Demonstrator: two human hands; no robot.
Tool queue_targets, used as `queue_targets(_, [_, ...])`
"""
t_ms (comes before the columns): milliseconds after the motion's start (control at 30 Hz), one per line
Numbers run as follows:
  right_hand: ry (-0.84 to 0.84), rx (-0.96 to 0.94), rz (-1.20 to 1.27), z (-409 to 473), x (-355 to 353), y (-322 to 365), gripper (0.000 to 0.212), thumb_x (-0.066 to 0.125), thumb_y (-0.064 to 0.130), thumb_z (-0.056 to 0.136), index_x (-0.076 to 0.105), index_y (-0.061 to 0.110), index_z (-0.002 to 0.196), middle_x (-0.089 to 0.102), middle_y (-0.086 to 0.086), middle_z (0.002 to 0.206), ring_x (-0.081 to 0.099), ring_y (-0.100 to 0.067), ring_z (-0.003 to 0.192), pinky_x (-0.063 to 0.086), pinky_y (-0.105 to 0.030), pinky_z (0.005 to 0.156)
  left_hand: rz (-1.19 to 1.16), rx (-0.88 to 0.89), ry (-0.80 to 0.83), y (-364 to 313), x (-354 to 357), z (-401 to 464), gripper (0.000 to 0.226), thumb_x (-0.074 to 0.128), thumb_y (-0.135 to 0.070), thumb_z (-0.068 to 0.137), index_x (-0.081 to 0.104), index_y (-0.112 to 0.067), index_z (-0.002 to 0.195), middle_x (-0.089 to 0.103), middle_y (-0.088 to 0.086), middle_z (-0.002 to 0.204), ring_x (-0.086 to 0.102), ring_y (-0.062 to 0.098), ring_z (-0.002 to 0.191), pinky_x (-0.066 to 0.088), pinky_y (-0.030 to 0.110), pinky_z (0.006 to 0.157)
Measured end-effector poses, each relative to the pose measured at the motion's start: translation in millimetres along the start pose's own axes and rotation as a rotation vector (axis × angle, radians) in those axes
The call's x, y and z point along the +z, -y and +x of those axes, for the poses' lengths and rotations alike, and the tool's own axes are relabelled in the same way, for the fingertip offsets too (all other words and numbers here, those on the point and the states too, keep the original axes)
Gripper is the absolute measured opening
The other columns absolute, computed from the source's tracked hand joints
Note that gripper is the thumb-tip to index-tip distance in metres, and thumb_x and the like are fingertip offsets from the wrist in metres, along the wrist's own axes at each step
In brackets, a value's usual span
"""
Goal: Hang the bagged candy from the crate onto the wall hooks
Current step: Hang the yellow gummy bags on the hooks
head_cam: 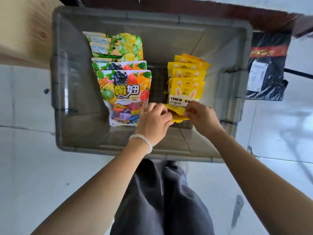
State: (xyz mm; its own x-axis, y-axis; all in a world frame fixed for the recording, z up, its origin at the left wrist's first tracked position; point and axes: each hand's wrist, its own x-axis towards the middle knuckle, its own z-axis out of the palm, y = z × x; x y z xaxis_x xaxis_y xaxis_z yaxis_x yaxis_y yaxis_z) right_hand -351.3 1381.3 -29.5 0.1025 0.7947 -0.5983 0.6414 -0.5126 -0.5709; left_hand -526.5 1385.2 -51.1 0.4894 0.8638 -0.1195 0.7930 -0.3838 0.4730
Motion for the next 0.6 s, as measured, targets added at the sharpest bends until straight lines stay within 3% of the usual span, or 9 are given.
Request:
queue_targets(133, [-0.036,-0.077,-0.034,-59,-64,59,0.006,0.059,0.014,0.086,0.064,0.012,0.089,0.061,-0.003,0.081,0.050,-0.020,0.073,0.030,-0.025,0.060,0.015,-0.050,-0.034,-45,-97,-8,0.009,0.066,-0.025,0.078,0.065,-0.018,0.072,0.059,0.003,0.088,0.051,0.030,0.086,0.036,0.040,0.071])
queue_targets(267, [-0.043,-0.161,-0.053,-129,-139,130,0.006,0.061,0.018,0.086,0.065,0.014,0.087,0.063,-0.003,0.079,0.057,-0.027,0.072,0.046,-0.033,0.067,0.018,-0.034,-0.093,-98,-209,-19,0.008,0.068,-0.023,0.075,0.065,-0.018,0.070,0.059,0.005,0.088,0.052,0.030,0.081,0.037,0.038,0.069])
queue_targets(433, [-0.097,-0.306,-0.083,-214,-228,223,0.006,0.064,0.018,0.083,0.069,0.015,0.084,0.064,-0.003,0.078,0.058,-0.021,0.074,0.043,-0.027,0.066,0.051,0.055,-0.183,-159,-339,-28,0.008,0.073,-0.019,0.073,0.066,-0.017,0.070,0.063,0.005,0.111,0.056,0.031,0.093,0.046,0.042,0.074])
queue_targets(533, [-0.135,-0.414,-0.104,-257,-273,276,0.006,0.065,0.017,0.082,0.070,0.014,0.084,0.067,-0.003,0.081,0.059,-0.020,0.079,0.044,-0.033,0.073,0.085,0.118,-0.237,-190,-411,-28,0.007,0.064,-0.021,0.079,0.064,-0.016,0.075,0.067,0.002,0.092,0.058,0.027,0.086,0.048,0.043,0.074])
queue_targets(600, [-0.195,-0.493,-0.115,-285,-302,311,0.008,0.065,0.016,0.082,0.070,0.011,0.086,0.069,-0.006,0.085,0.058,-0.019,0.079,0.040,-0.028,0.073,0.154,0.171,-0.295,-209,-461,-28,0.009,0.062,-0.022,0.080,0.061,-0.016,0.073,0.065,0.001,0.080,0.058,0.026,0.080,0.047,0.039,0.070])
